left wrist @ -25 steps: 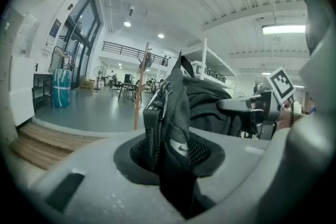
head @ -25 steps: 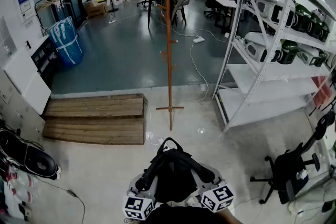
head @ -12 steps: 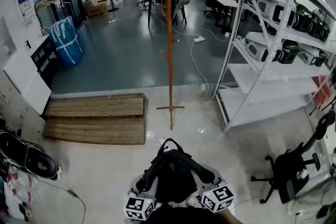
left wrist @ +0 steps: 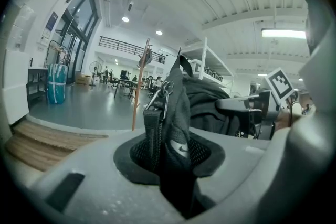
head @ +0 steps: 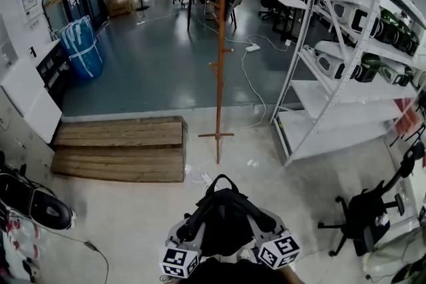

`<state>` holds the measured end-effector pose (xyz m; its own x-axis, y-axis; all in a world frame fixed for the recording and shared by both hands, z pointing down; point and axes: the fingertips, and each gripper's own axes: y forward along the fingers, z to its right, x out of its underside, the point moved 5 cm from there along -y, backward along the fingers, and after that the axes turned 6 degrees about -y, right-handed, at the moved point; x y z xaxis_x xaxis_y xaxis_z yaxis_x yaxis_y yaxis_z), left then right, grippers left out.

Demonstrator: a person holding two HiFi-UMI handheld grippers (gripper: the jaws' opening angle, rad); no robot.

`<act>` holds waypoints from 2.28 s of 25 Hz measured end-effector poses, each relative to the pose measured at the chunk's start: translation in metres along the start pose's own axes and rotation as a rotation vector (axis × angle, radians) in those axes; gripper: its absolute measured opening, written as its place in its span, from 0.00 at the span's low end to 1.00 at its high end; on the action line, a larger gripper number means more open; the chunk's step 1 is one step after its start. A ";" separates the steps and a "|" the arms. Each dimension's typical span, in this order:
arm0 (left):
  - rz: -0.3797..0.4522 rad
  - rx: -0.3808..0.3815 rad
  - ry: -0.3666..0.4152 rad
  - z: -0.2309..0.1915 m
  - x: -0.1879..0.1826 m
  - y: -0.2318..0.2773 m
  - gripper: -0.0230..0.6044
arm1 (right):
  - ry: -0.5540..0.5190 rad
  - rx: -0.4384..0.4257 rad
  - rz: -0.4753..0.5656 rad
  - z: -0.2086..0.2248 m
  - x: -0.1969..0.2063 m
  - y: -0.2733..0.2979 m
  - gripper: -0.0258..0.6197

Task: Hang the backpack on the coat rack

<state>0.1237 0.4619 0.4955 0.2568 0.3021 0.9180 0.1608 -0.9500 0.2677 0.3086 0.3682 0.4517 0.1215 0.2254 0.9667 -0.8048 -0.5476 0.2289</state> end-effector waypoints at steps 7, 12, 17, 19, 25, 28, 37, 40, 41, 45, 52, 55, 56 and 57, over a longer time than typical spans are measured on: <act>-0.004 0.051 0.008 -0.037 -0.011 0.004 0.22 | 0.003 0.057 0.018 -0.020 -0.004 0.026 0.17; -0.001 0.053 0.009 -0.050 -0.020 0.013 0.22 | 0.012 0.064 0.025 -0.020 -0.008 0.042 0.17; 0.005 0.046 0.008 -0.063 -0.027 0.035 0.22 | 0.015 0.057 0.027 -0.005 -0.011 0.068 0.17; 0.003 0.036 0.002 -0.071 -0.028 0.045 0.22 | 0.015 0.048 0.022 0.001 -0.011 0.082 0.17; -0.023 0.001 -0.006 -0.090 -0.041 0.094 0.22 | 0.027 0.025 0.015 0.039 -0.018 0.128 0.17; -0.034 -0.006 0.001 -0.102 -0.050 0.126 0.22 | 0.038 0.011 0.015 0.063 -0.022 0.156 0.17; -0.030 -0.061 -0.006 -0.140 -0.089 0.218 0.22 | 0.044 -0.061 0.015 0.135 -0.051 0.249 0.17; -0.017 -0.088 -0.019 -0.151 -0.102 0.244 0.22 | 0.043 -0.084 0.020 0.156 -0.062 0.275 0.17; -0.011 -0.092 -0.015 -0.153 -0.105 0.252 0.22 | 0.044 -0.092 0.023 0.162 -0.066 0.282 0.17; 0.008 -0.108 0.012 -0.162 -0.126 0.283 0.22 | 0.037 -0.132 0.043 0.187 -0.081 0.309 0.17; 0.002 -0.104 0.041 -0.177 -0.154 0.323 0.22 | 0.051 -0.133 0.061 0.215 -0.098 0.340 0.17; 0.004 -0.077 0.041 -0.188 -0.162 0.339 0.22 | 0.052 -0.120 0.057 0.220 -0.101 0.354 0.16; 0.001 -0.065 0.038 -0.192 -0.164 0.344 0.22 | 0.054 -0.111 0.056 0.221 -0.102 0.359 0.16; -0.003 -0.054 0.033 -0.197 -0.164 0.350 0.22 | 0.055 -0.101 0.054 0.222 -0.102 0.364 0.16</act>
<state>-0.0501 0.0646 0.4959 0.2251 0.3028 0.9261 0.1094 -0.9523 0.2848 0.1324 -0.0334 0.4620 0.0466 0.2434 0.9688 -0.8640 -0.4769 0.1614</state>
